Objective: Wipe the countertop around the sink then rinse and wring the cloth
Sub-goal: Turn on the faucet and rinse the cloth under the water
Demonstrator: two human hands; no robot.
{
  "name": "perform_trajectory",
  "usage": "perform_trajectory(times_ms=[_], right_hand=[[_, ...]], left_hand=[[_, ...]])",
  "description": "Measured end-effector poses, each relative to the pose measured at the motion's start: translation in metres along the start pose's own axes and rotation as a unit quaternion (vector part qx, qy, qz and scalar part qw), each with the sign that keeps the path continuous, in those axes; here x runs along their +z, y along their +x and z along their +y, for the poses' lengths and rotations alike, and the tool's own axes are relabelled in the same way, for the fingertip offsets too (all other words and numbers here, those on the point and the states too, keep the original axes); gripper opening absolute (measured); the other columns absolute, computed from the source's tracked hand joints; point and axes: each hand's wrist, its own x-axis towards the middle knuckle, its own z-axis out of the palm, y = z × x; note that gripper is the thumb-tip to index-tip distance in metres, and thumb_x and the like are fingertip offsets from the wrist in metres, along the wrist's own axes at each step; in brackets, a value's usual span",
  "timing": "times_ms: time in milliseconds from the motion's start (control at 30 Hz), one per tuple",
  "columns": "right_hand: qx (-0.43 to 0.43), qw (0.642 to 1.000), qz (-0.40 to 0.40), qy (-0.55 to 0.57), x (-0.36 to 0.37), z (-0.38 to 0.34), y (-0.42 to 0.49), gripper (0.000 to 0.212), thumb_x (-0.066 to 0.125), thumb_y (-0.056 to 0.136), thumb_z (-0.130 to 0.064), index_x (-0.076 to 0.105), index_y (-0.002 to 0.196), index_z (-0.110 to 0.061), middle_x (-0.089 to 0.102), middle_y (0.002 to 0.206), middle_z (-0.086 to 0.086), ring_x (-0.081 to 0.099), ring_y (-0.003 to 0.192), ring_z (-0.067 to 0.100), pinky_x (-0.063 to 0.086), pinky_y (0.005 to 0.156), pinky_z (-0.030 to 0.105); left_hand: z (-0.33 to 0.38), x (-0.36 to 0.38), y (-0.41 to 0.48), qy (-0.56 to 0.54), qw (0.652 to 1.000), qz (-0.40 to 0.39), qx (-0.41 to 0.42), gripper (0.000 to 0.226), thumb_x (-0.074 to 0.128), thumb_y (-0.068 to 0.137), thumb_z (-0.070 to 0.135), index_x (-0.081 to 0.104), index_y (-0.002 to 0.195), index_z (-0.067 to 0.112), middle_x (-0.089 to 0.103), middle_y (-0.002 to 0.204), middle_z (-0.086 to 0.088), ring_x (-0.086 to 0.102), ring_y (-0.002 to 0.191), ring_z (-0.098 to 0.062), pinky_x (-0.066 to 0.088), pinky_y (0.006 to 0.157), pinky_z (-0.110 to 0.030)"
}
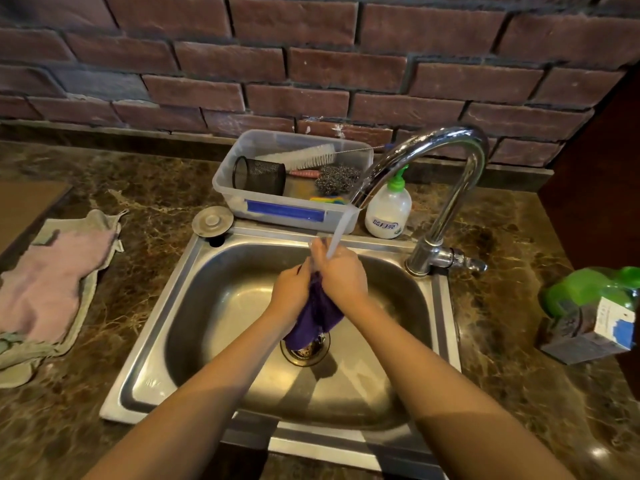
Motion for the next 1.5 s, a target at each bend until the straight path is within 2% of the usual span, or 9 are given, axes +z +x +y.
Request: perform_trajectory(times_ms=[233,433,567,667,800,1033,1233,1367,1500], right_hand=[[-0.111,0.991,0.040,-0.056,0.017,-0.004,-0.030,0.034,0.030,0.097,-0.045,0.053,0.091,-0.021,0.060,0.069,-0.003,0.059,0.060,0.013,0.047,0.053,0.026],[0.060,0.993,0.066,0.075,0.004,0.014,0.006,0.027,0.041,0.096,-0.035,0.063,0.084,-0.023,0.061,0.074,-0.004,0.061,0.075,0.017,0.045,0.070,0.032],[0.224,0.865,-0.022,0.448,0.009,0.027,0.003,0.036,0.049,0.093,-0.032,0.073,0.069,-0.024,0.070,0.073,0.000,0.062,0.089,0.022,0.043,0.097,0.043],[0.250,0.908,-0.109,0.319,0.000,0.036,0.005,0.059,0.032,0.091,-0.061,0.056,0.119,-0.015,0.063,0.114,0.015,0.059,0.109,0.029,0.045,0.099,0.047],[0.178,0.945,-0.213,0.173,-0.011,0.048,-0.003,0.051,0.048,0.085,-0.060,0.055,0.113,-0.018,0.064,0.099,0.002,0.064,0.090,0.018,0.056,0.069,0.028],[0.010,0.999,-0.035,0.032,-0.009,0.039,-0.003,0.017,0.057,0.091,-0.019,0.055,0.107,-0.013,0.063,0.095,0.004,0.061,0.087,0.018,0.049,0.077,0.029],[0.035,0.969,-0.031,0.242,-0.008,0.030,-0.010,0.017,0.052,0.093,-0.015,0.056,0.106,-0.024,0.062,0.100,-0.006,0.058,0.096,0.012,0.048,0.073,0.015],[0.104,0.921,-0.150,0.345,-0.008,0.019,-0.007,0.017,0.045,0.096,-0.029,0.055,0.110,-0.028,0.059,0.115,0.006,0.056,0.109,0.020,0.047,0.093,0.038],[0.060,0.955,-0.108,0.268,-0.013,0.011,0.001,0.013,0.044,0.096,-0.034,0.056,0.096,-0.035,0.061,0.096,-0.006,0.058,0.098,0.014,0.043,0.075,0.024]], left_hand=[[0.012,-0.008,0.008,-0.030,0.999,0.032,-0.024,0.030,0.051,0.092,0.035,0.068,0.082,0.013,0.065,0.066,-0.001,0.062,0.066,-0.015,0.046,0.059,-0.026],[0.021,0.006,0.001,-0.037,0.999,-0.015,0.020,0.032,0.043,0.097,0.034,0.070,0.096,0.016,0.071,0.085,-0.007,0.066,0.084,-0.021,0.051,0.077,-0.030],[0.017,-0.001,-0.002,-0.013,0.998,-0.046,0.034,0.033,0.040,0.097,0.038,0.067,0.103,0.019,0.069,0.102,-0.015,0.065,0.096,-0.026,0.051,0.086,-0.037],[0.006,-0.012,-0.001,0.019,0.998,-0.058,0.031,0.030,0.037,0.098,0.038,0.061,0.104,0.022,0.066,0.103,-0.012,0.063,0.097,-0.024,0.050,0.084,-0.034],[-0.013,-0.031,0.003,0.042,0.996,-0.079,0.006,0.021,0.044,0.096,0.034,0.055,0.110,0.022,0.064,0.107,-0.006,0.063,0.100,-0.019,0.050,0.077,-0.025],[-0.021,-0.041,0.003,-0.030,0.998,-0.043,-0.026,0.021,0.069,0.080,0.012,0.053,0.093,0.017,0.067,0.093,-0.005,0.067,0.087,-0.016,0.052,0.067,-0.024],[-0.013,-0.051,0.007,-0.099,0.989,-0.063,-0.084,0.076,0.079,0.065,0.018,0.039,0.128,0.023,0.057,0.114,-0.003,0.059,0.105,-0.019,0.052,0.083,-0.033],[-0.010,-0.049,0.006,-0.129,0.959,-0.215,-0.130,0.048,0.059,0.078,0.049,0.062,0.119,0.024,0.061,0.122,-0.006,0.053,0.119,-0.023,0.047,0.094,-0.041],[-0.013,-0.031,0.007,-0.189,0.959,-0.194,-0.078,0.038,0.055,0.083,0.040,0.064,0.114,0.021,0.067,0.118,-0.008,0.058,0.115,-0.022,0.046,0.094,-0.038]])
